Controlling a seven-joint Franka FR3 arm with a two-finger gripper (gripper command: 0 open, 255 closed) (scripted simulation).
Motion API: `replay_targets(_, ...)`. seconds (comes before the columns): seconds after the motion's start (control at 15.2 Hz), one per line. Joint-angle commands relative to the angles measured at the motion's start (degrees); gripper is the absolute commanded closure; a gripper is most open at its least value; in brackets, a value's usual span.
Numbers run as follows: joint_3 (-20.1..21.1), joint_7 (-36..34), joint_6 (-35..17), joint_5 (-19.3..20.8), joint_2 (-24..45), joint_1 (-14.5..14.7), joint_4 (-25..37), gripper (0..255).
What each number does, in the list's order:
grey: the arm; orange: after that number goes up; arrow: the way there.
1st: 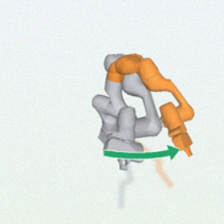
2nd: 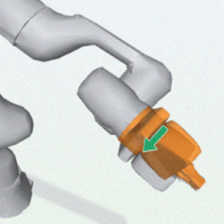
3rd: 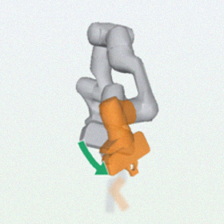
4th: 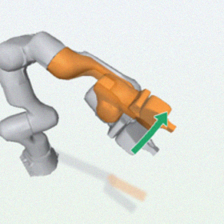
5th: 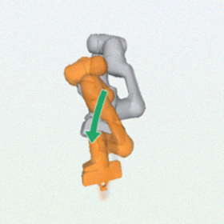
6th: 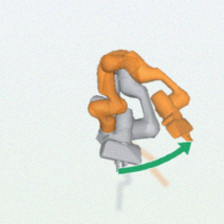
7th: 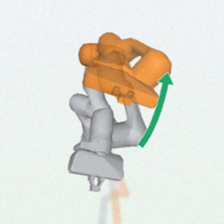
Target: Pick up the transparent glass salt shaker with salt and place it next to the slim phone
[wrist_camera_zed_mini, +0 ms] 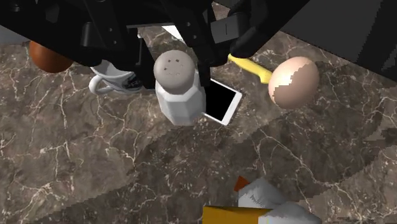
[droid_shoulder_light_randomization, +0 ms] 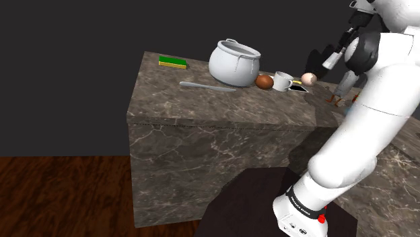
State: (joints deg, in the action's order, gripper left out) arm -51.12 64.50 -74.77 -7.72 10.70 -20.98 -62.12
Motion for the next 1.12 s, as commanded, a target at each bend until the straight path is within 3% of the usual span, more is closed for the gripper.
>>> replay_targets(0.0,-1.08,4.98,3.50,-8.26,8.51,-8.48,9.56,255)
replay_targets(0.07,-0.38,6.35,6.02,-12.23,12.71,-13.95,15.72,255)
replay_targets(0.13,2.45,6.59,11.98,-19.31,20.37,-25.21,29.97,255)
replay_targets(0.26,1.21,7.26,5.78,-13.88,15.20,-17.79,18.01,255)
replay_targets(0.46,-0.26,7.16,0.37,-10.23,11.31,-11.95,8.65,255)
replay_targets(0.73,-1.09,6.47,-5.19,-6.79,7.60,-7.05,-0.13,255)
replay_targets(1.06,-1.49,5.40,-10.97,-3.64,4.09,-3.04,-8.57,255)
